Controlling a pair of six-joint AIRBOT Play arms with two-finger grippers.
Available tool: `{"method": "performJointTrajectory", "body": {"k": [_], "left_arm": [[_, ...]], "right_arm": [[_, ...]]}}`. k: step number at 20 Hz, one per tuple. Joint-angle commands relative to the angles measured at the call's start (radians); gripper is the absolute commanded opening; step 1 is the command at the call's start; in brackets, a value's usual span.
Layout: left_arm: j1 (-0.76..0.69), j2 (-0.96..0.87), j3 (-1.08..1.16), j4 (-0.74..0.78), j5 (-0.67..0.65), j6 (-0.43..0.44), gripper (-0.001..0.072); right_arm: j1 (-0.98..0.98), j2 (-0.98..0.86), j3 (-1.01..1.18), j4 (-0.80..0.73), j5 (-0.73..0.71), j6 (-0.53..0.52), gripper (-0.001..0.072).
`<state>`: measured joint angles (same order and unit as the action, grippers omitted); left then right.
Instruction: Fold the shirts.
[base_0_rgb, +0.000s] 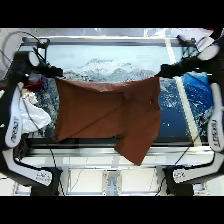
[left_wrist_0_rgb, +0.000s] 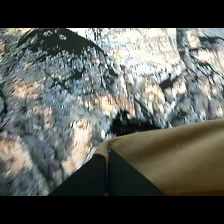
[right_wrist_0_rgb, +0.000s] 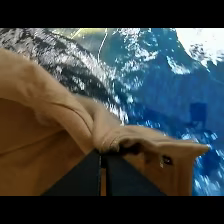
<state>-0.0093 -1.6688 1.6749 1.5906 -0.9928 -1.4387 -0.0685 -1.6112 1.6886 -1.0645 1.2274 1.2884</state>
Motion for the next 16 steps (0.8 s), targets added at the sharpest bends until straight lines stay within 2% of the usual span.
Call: {"method": "performJointTrajectory", "body": {"k": [1, 2, 3, 4, 5, 7, 8, 11, 14, 16], "left_arm": [[-0.002, -0.110, 0.001, 0.010, 0.179, -0.081, 0.0010], [-0.002, -0.109, 0.001, 0.010, 0.188, -0.081, 0.0029], [-0.002, -0.101, 0.001, 0.010, 0.189, -0.081, 0.0198], [-0.001, -0.083, 0.001, 0.011, 0.187, -0.081, 0.0574], [0.002, -0.058, 0.001, 0.011, 0.177, -0.081, 0.0712], [0.018, 0.023, 0.001, 0.014, 0.105, -0.080, 0.0706], [0.033, 0.072, 0.001, 0.031, 0.043, -0.080, 0.0705], [0.102, 0.203, -0.042, 0.040, -0.198, -0.080, 0.0705], [0.167, 0.379, -0.310, 0.004, -0.302, -0.079, 0.0704], [0.173, 0.480, -0.512, -0.041, -0.341, -0.045, 0.0703]], "right_arm": [[0.069, -0.153, -0.016, 0.015, -0.268, 0.013, 0.0016], [0.087, -0.160, -0.016, 0.014, -0.316, 0.013, 0.0016], [0.101, -0.159, -0.015, 0.014, -0.353, 0.013, 0.0060], [0.108, -0.158, 0.003, 0.013, -0.354, 0.013, 0.0248], [0.108, -0.156, 0.037, 0.013, -0.323, 0.013, 0.0396], [0.086, -0.155, 0.144, -0.020, -0.161, 0.013, 0.0389], [0.067, -0.153, 0.214, -0.061, -0.038, 0.013, 0.0387], [-0.001, -0.108, 0.317, -0.132, 0.242, 0.012, 0.0380], [-0.056, -0.028, 0.316, -0.132, 0.317, 0.008, 0.0381], [-0.064, 0.012, 0.316, -0.123, 0.321, 0.008, 0.0380]]}}
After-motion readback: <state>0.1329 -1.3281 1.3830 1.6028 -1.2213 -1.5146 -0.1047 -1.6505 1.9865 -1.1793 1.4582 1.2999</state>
